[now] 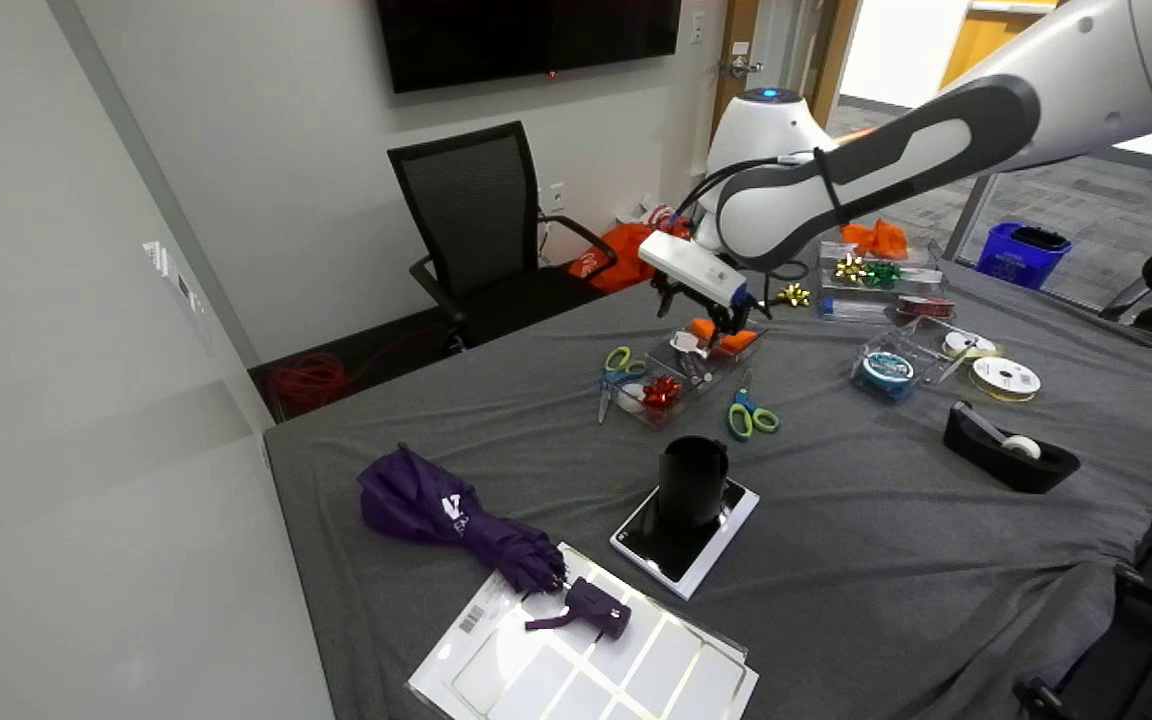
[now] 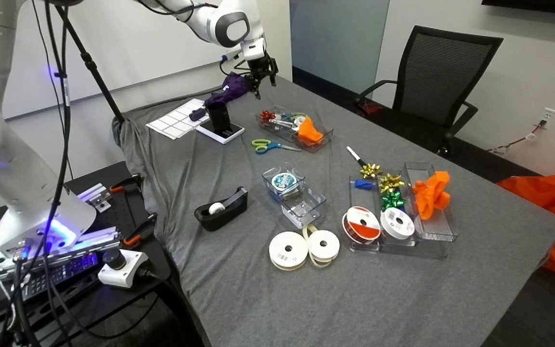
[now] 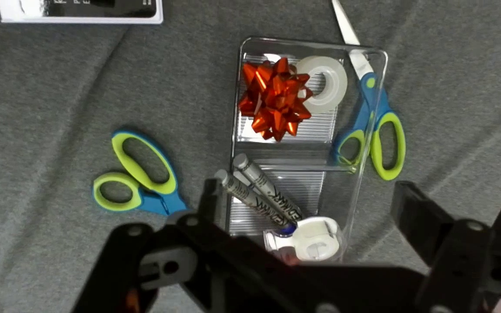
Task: Remove the red ribbons from the clear case on the left and then put them in the bottom compartment of the clear case on the right
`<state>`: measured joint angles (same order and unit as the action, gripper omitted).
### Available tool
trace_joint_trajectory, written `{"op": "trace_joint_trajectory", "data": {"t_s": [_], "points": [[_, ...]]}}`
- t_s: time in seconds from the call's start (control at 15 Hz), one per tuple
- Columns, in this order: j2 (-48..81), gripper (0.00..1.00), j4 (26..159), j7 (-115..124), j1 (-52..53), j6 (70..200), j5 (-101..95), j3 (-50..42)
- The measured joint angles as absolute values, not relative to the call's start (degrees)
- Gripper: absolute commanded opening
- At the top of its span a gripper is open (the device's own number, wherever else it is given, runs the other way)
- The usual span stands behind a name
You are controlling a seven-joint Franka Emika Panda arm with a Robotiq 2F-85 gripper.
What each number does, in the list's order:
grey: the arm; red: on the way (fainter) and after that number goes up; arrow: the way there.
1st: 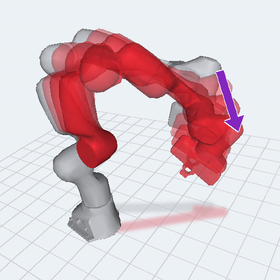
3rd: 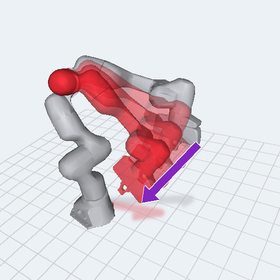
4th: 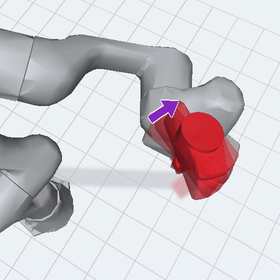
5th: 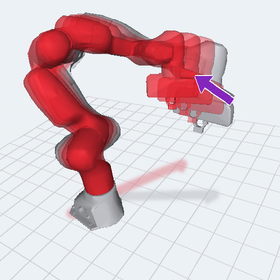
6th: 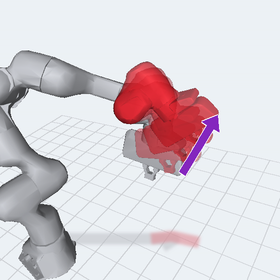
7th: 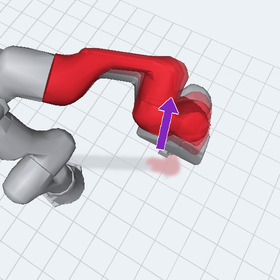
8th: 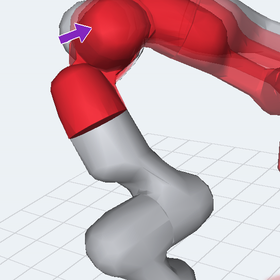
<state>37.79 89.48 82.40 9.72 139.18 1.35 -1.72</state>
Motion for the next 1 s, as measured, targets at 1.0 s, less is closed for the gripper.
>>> {"op": "trace_joint_trajectory", "data": {"t_s": [1.0], "points": [[53.08, 1.0, 73.3, 82.59, 9.72, 132.52, 6.41, -1.72]]}}
